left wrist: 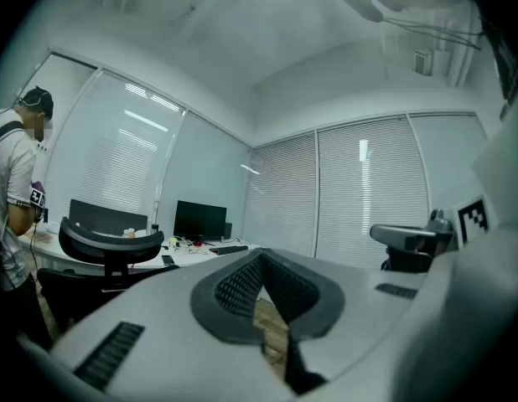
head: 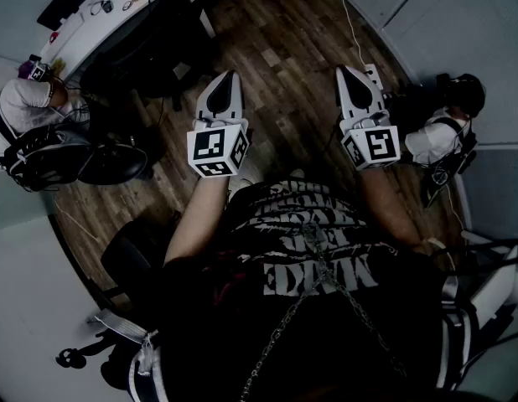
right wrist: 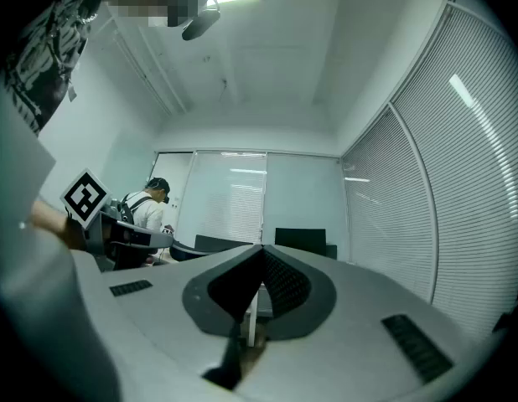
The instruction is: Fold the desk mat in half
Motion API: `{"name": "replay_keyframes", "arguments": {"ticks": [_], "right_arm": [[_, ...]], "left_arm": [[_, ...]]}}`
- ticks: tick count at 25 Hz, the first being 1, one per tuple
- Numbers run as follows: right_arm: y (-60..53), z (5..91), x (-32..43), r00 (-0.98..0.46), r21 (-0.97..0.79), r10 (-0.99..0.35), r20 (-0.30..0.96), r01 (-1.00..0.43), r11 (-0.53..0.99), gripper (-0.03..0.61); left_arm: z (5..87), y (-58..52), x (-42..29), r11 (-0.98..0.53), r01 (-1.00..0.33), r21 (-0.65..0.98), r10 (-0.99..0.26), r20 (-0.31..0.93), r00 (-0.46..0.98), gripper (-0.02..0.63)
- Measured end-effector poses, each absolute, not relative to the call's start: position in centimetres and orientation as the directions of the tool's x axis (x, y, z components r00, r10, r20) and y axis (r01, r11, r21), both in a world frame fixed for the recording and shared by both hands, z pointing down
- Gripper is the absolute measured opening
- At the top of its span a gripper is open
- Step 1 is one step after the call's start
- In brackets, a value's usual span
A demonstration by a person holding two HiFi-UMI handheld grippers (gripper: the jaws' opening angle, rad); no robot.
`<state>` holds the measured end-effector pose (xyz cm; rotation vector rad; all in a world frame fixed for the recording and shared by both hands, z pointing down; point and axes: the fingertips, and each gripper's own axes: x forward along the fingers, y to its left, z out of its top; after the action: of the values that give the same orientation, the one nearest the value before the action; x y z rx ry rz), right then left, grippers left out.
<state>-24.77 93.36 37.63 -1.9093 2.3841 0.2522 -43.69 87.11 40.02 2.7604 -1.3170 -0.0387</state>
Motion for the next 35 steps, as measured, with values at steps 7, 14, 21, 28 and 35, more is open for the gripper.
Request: {"name": "replay_keyframes", "arguments": {"ticks": [7, 14, 21, 28, 35], "right_arm": [[93.1, 37.6, -23.5, -0.255, 0.088, -0.956, -0.145, -0.966, 0.244, -0.003], [93.2, 37.3, -21.6, -0.288, 0.062, -0.942, -0.174, -0.958, 0.282, -0.002], [94.6, 37.5, -19.1, -0.277, -0.001, -0.942, -0.192, -0.959, 0.282, -0.002], [92.5, 36.3, -18.7, -0.246, -0.006, -0.956, -0.162, -0.968, 0.25, -0.002], [89.7, 37.0, -18.7, -0.238, 0.019, -0.959, -0.154, -0.971, 0.238, -0.002]], "left_arm": [[39.7, 87.2, -41.6, -0.618, -0.781, 0.089, -0.783, 0.011, 0.621, -0.012], [40.0, 87.2, -39.4, -0.607, -0.79, 0.088, -0.791, 0.028, 0.611, -0.012], [39.7, 88.3, -39.2, -0.597, -0.799, 0.078, -0.8, 0.017, 0.6, -0.012], [37.7, 85.6, -41.2, -0.568, -0.818, 0.094, -0.82, 0.024, 0.572, -0.012], [38.9, 82.2, -39.5, -0.605, -0.791, 0.094, -0.794, 0.012, 0.608, -0.012]]}}
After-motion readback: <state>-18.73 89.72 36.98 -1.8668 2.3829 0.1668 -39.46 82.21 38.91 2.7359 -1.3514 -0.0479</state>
